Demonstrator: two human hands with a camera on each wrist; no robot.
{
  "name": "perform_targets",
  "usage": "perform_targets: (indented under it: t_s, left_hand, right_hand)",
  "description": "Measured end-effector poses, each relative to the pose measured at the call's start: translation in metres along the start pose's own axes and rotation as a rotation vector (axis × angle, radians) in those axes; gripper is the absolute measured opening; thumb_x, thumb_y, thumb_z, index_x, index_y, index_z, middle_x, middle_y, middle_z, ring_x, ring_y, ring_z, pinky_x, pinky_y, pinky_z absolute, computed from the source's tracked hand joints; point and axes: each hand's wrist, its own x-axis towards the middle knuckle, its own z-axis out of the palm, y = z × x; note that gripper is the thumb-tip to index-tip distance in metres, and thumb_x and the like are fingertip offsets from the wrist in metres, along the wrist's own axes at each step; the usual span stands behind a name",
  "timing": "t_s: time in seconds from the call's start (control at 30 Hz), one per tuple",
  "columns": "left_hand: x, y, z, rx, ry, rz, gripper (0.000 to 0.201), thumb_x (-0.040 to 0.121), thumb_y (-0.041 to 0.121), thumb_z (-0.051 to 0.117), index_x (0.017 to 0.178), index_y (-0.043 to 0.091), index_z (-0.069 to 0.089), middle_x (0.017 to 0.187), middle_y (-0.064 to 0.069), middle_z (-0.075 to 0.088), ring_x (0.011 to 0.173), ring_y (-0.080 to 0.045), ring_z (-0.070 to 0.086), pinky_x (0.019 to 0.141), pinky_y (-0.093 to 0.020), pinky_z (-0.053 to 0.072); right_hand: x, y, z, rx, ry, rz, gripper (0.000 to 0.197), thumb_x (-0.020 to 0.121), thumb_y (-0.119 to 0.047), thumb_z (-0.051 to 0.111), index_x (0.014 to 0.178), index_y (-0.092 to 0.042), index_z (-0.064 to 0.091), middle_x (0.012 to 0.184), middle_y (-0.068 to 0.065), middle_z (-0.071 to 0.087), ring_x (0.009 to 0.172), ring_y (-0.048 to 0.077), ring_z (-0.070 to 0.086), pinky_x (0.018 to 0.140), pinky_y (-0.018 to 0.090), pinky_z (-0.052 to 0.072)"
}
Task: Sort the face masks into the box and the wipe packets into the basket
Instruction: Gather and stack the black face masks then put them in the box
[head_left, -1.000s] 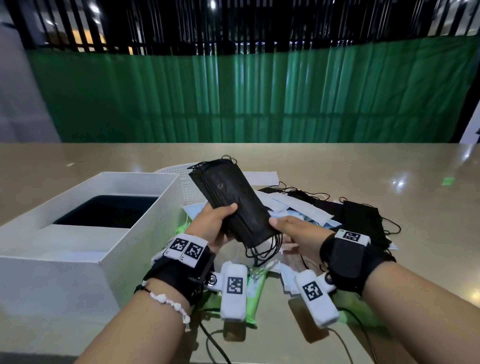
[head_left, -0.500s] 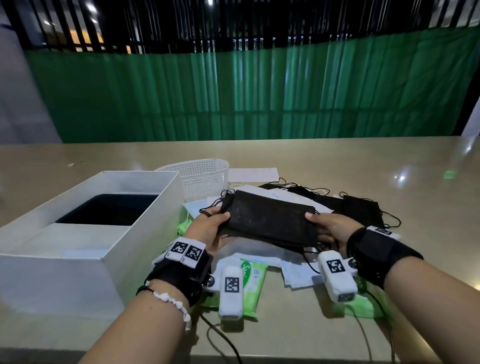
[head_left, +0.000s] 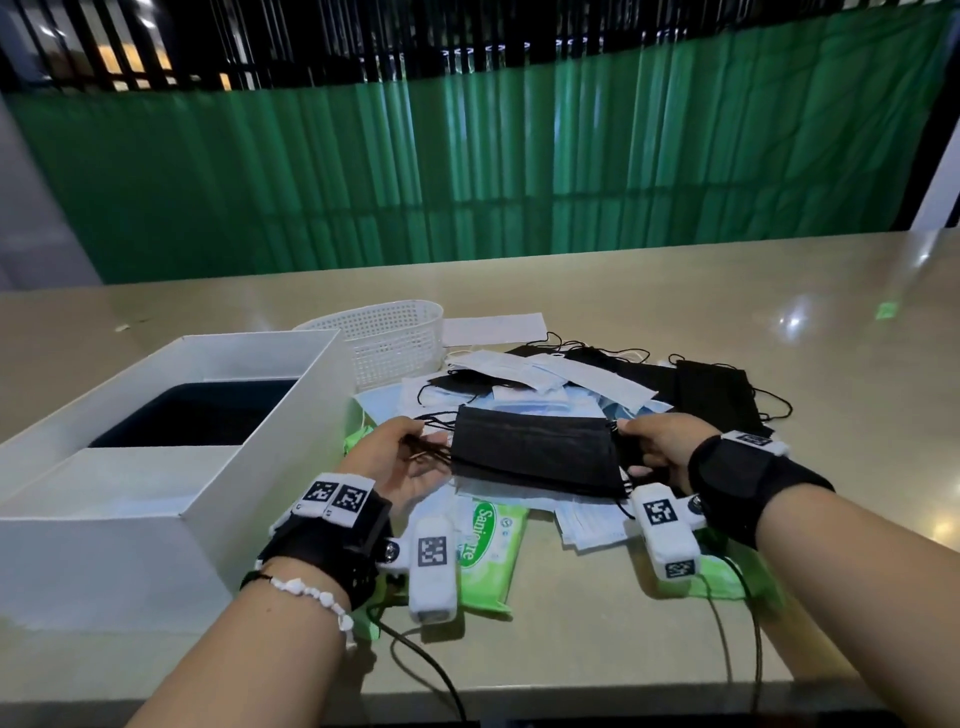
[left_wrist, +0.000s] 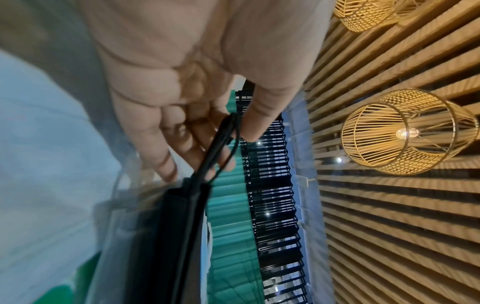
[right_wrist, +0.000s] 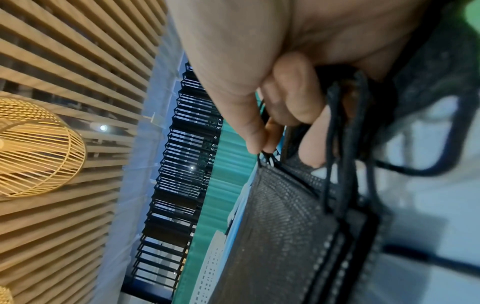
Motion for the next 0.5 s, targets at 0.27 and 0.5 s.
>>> perform_targets:
  t_s: [0.27,0.5]
  left_hand:
    - [-0.013,0.014,0.006,-0.080,-0.135,0.167,0.019,0.086,0.008,0.043,0.068,0.010,0.048,0.034,0.003,0.026,0.033,-0.011,0.029,0.051,-0.023,0.040]
    - [-0.044,0.052,0.027,0.070,-0.299,0.211,0.033,0.077,0.017,0.050,0.107,0.019,0.064,0.050,0.003,0.033,0.041,-0.009,0.029,0.047,-0.016,0.037]
  right_hand:
    - [0.002,0.001,-0.001,-0.111,0.067,0.006,0.023,0.089,-0.012,0.060,0.069,-0.011,0.048,0.062,0.004,0.035,0.049,0.013,0.027,0.028,0.013,0.028]
    - [-0.010,-0.015,-0.009,0.136,-0.142,-0.119,0.021,0.093,0.001,0.041,0.079,-0.014,0.046,0.041,-0.004,0.035,0.027,0.005,0.024,0.034,0.015,0.030]
